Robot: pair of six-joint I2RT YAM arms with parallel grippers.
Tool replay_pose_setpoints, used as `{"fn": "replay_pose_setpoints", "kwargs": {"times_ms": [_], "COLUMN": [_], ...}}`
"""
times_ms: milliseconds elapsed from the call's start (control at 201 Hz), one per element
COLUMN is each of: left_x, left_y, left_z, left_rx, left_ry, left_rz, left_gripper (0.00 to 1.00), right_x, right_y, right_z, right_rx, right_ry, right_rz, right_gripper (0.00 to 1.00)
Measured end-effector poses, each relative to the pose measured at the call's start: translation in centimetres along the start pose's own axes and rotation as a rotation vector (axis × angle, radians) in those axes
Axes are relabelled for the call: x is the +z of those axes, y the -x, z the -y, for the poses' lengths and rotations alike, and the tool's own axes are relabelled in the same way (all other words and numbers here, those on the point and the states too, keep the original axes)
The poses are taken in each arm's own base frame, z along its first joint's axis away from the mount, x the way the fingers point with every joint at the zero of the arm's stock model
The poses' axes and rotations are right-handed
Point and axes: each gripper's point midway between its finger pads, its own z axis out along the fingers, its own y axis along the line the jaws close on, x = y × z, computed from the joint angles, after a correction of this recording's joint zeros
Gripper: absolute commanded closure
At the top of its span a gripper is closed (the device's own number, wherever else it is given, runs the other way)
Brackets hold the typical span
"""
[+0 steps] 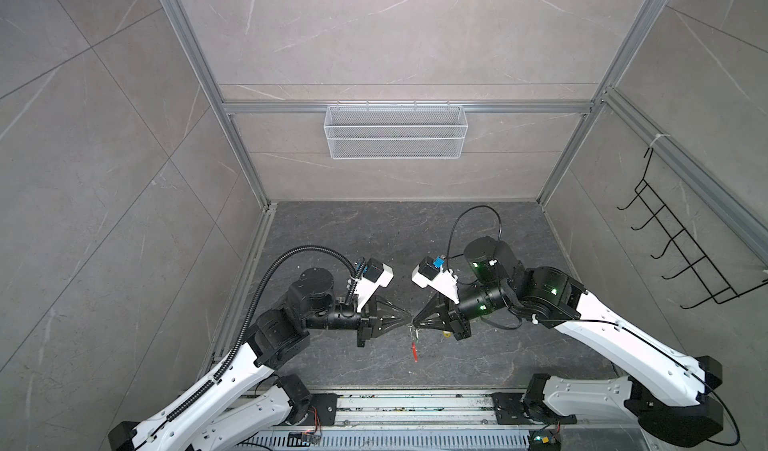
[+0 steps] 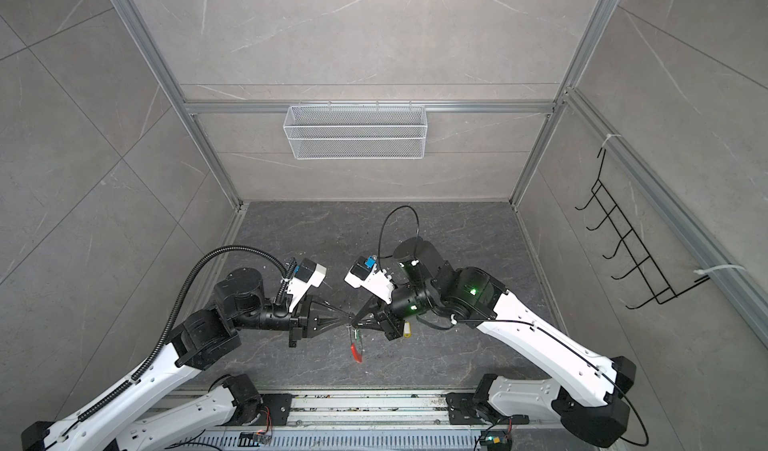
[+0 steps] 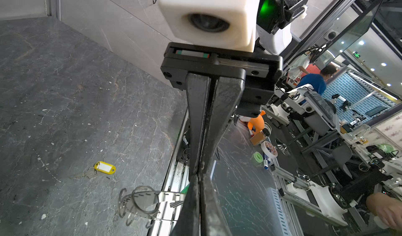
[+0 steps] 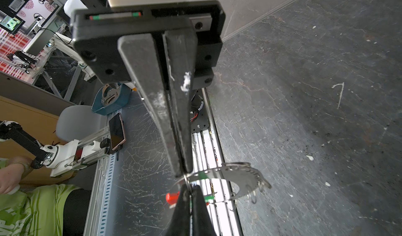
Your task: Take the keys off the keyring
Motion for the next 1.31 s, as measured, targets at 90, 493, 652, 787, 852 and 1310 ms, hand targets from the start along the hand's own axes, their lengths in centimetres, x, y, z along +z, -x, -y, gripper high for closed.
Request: {"fn": "replay_pose_setpoints", "kwargs": {"times_ms": [90, 493, 652, 787, 852, 1310], "left_x": [0.0, -2.1, -2.7, -3.0, -3.1, -4.1], "left_y": [0.2, 1.5, 2.3, 2.6, 2.8, 3.4], "left_z": [0.0, 0.5, 0.9, 1.0, 1.0, 0.7], "left_rx": [0.005, 0.098, 0.124, 0.128, 0.127, 0.132], "left_ry": [0.003, 0.054, 0.058, 0.062, 0.066, 0.111], "left_rz": [0.011, 0.191, 0.246, 0.269, 0.279, 0.344], "left_gripper": [1.00, 1.00, 1.00, 1.00, 1.00, 1.00], "right_x": [-0.1, -0.8, -0.4, 0.0, 0.0, 1.7], "right_y": [0.2, 1.8, 2.4, 2.7, 3.0, 2.7], "right_z": [0.0, 0.2, 0.3, 0.2, -0.2, -0.9], "right_rx": [0.002, -0.060, -0.081, -0.097, -0.110, -0.137], "right_ry": [0.000, -0.022, -0.009, 0.004, 0.012, -0.001], "right_rz": [0.008, 0.217, 0.280, 0.302, 0.313, 0.300], "right_gripper": [1.00, 0.58, 0.55, 0.55, 0.55, 0.92]}}
